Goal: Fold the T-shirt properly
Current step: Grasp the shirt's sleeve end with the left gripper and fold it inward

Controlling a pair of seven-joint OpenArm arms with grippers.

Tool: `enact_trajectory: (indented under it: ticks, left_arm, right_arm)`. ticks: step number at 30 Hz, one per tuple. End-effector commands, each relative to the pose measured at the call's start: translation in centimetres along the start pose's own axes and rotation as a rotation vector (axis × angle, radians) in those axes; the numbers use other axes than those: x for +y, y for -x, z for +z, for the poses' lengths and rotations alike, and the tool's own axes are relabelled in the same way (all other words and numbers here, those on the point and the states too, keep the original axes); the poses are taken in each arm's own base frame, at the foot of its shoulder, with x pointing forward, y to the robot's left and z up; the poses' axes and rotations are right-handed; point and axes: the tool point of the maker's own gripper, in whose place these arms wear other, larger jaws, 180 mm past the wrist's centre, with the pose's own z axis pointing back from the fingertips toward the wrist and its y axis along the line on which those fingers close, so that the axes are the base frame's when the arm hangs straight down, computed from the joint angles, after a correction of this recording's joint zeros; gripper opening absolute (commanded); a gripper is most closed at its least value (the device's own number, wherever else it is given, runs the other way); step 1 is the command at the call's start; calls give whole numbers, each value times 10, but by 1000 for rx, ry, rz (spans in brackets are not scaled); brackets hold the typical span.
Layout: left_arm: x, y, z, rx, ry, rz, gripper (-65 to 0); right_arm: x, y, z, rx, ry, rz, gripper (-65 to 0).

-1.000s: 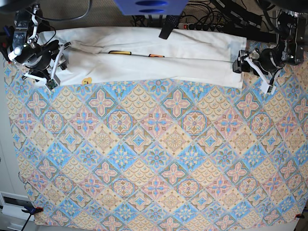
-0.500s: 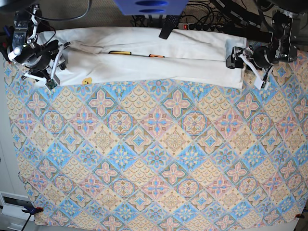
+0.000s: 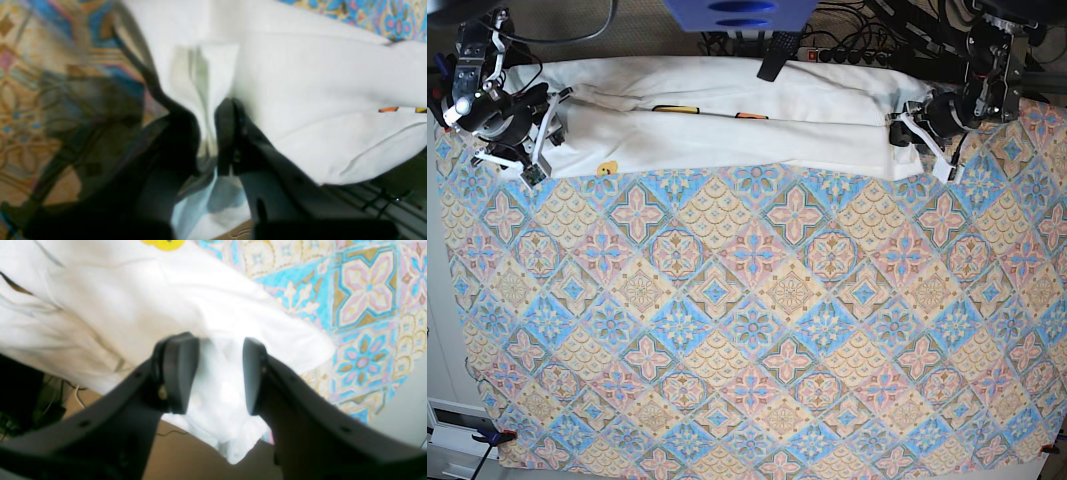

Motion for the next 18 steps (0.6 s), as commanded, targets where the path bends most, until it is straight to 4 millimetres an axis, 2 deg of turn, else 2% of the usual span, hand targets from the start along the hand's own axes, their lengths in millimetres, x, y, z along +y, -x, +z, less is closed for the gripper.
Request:
enact_trajectory:
  ticks: [1, 4, 7, 12, 15, 18]
  left_arm:
    - [4, -7, 3, -11, -5, 1, -633]
    - [32, -30, 17, -93, -71, 51, -647]
    - [54, -63, 27, -175, -117, 85, -646]
    - [110, -94, 46, -277, -217, 214, -646]
    - [139, -111, 65, -314, -306, 211, -646]
    - [151, -125, 79, -346, -363, 179, -646]
  right_arm:
    - [-7, -7, 5, -25, 17, 11, -414]
    - [-7, -8, 5, -26, 17, 12, -414]
    - [-7, -8, 5, -26, 17, 12, -414]
    - [-7, -8, 5, -27, 16, 11, -414]
    - [-7, -8, 5, -27, 16, 11, -414]
    - [-7, -8, 5, -27, 16, 11, -414]
